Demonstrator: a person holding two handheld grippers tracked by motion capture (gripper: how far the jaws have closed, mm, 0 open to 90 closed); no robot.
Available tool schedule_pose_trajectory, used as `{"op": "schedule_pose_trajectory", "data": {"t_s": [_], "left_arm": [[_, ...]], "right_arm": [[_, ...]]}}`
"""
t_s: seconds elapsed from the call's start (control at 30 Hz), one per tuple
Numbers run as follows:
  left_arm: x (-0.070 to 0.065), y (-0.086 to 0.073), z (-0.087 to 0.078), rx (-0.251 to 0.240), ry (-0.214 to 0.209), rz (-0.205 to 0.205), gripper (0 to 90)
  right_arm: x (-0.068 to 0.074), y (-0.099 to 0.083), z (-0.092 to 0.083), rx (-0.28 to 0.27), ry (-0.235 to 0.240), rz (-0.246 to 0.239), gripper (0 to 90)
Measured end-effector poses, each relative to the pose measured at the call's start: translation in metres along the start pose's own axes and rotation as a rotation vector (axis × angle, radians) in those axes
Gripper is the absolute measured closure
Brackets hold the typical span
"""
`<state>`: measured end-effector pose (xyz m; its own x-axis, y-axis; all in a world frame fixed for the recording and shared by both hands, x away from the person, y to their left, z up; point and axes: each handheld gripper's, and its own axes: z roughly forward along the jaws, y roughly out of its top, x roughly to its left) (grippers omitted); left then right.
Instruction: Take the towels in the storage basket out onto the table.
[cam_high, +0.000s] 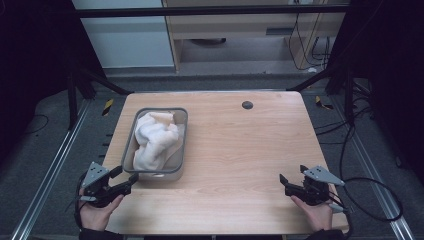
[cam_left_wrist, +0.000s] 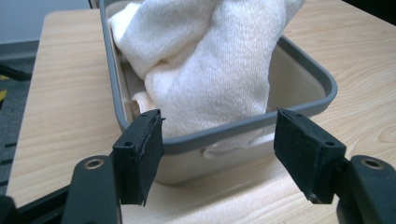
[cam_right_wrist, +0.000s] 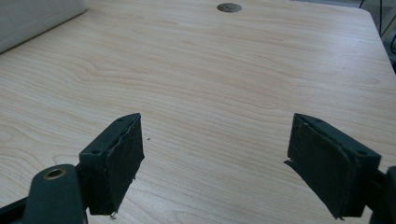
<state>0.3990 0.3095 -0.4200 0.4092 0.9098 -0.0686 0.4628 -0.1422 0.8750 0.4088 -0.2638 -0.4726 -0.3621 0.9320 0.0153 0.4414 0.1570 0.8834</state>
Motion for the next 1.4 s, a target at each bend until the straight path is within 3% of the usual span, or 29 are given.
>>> {"op": "schedule_pose_trajectory", "data": {"t_s": [0.57, 1.07, 1.4], "left_arm": [[-0.007, 0.034, -0.003, -0.049, -0.022, 0.048, 30.6], [-0.018, 0.062, 0.017, -0.036, -0.070, 0.100, 29.6], [-0.020, 0.070, 0.032, 0.007, -0.059, 0.118, 28.8]], "right_arm": [[0.000, 0.000, 0.003, 0.011, 0.015, -0.006, 17.9], [0.000, 0.000, 0.003, 0.010, 0.009, -0.019, 17.8], [0.000, 0.000, 0.003, 0.019, 0.013, -0.019, 17.9]]}}
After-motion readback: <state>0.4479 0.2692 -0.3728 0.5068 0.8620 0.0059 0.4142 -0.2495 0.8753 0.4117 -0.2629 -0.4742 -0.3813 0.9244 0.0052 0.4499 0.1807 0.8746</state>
